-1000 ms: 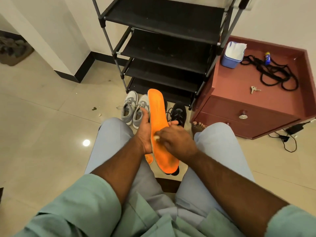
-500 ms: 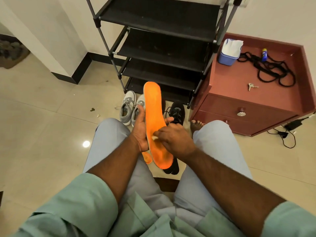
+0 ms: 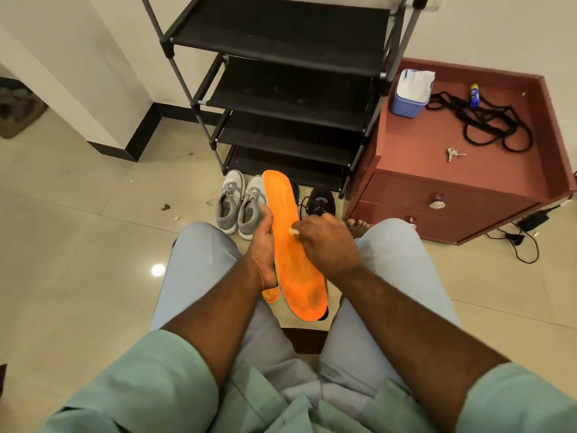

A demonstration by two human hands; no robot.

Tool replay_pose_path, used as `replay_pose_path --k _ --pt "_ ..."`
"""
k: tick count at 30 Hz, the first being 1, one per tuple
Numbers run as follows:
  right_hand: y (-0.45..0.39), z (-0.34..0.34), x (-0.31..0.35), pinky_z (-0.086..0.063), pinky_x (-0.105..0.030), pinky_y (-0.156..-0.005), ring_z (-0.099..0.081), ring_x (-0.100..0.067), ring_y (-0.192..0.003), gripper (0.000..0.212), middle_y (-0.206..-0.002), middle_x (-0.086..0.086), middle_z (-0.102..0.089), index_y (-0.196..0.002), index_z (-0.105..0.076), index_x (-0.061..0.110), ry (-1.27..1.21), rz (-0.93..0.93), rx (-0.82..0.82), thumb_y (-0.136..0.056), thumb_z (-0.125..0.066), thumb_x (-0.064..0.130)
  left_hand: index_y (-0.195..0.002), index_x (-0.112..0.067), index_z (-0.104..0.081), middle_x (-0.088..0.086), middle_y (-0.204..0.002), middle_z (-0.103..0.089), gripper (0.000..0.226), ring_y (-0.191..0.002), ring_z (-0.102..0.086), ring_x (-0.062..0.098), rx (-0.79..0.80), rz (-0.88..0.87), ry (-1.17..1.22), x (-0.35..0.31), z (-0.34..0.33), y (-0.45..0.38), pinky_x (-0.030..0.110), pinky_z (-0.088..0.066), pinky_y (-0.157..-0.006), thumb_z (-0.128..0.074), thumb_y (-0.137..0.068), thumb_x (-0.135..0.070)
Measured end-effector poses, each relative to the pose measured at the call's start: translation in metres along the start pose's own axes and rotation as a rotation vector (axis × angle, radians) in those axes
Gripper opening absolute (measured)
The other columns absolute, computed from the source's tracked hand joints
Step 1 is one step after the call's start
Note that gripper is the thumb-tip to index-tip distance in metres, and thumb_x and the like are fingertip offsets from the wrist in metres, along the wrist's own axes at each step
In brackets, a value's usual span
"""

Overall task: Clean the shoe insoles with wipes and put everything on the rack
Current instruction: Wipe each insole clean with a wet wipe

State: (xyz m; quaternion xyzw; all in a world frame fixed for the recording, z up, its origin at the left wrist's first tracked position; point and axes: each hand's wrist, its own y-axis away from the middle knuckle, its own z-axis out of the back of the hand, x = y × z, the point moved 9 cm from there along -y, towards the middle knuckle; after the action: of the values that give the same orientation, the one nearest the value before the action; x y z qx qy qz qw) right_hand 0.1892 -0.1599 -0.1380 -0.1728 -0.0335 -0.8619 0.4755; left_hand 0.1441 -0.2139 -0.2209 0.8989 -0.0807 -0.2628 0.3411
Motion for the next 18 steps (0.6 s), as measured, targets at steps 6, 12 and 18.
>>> replay_pose_path --k 6,12,18 --pt "0.026 -0.004 0.038 -0.051 -0.038 -0.067 -0.062 -0.028 -0.078 0.027 -0.087 -0.005 -0.07 -0.1 -0.073 0.014 -0.113 0.278 0.105 -0.08 -0.055 0.017 -0.119 -0.013 -0.071 0.017 -0.122 -0.068 0.103 -0.113 -0.062 0.038 0.03 0.002 0.048 -0.011 0.003 0.002 0.054 -0.045 -0.092 -0.015 -0.078 -0.09" --pt "0.005 0.006 -0.013 -0.045 -0.039 -0.086 -0.055 -0.024 -0.1 0.033 -0.115 -0.004 -0.064 -0.125 -0.06 0.019 -0.076 -0.105 -0.002 -0.096 -0.046 0.018 -0.125 -0.017 -0.061 0.013 -0.128 -0.066 0.078 -0.111 -0.067 0.034 0.039 -0.105 0.056 -0.015 0.001 0.0 0.053 -0.046 -0.093 -0.021 -0.091 -0.074" --pt "0.015 -0.003 0.012 -0.049 -0.04 -0.084 -0.058 -0.026 -0.097 0.029 -0.11 -0.008 -0.066 -0.118 -0.065 0.012 -0.184 0.033 0.088 -0.092 -0.053 0.015 -0.138 -0.014 -0.054 0.02 -0.136 -0.059 0.075 -0.126 -0.056 0.036 0.039 -0.1 0.078 -0.021 0.006 0.0 0.053 -0.041 -0.104 -0.035 -0.09 -0.069"
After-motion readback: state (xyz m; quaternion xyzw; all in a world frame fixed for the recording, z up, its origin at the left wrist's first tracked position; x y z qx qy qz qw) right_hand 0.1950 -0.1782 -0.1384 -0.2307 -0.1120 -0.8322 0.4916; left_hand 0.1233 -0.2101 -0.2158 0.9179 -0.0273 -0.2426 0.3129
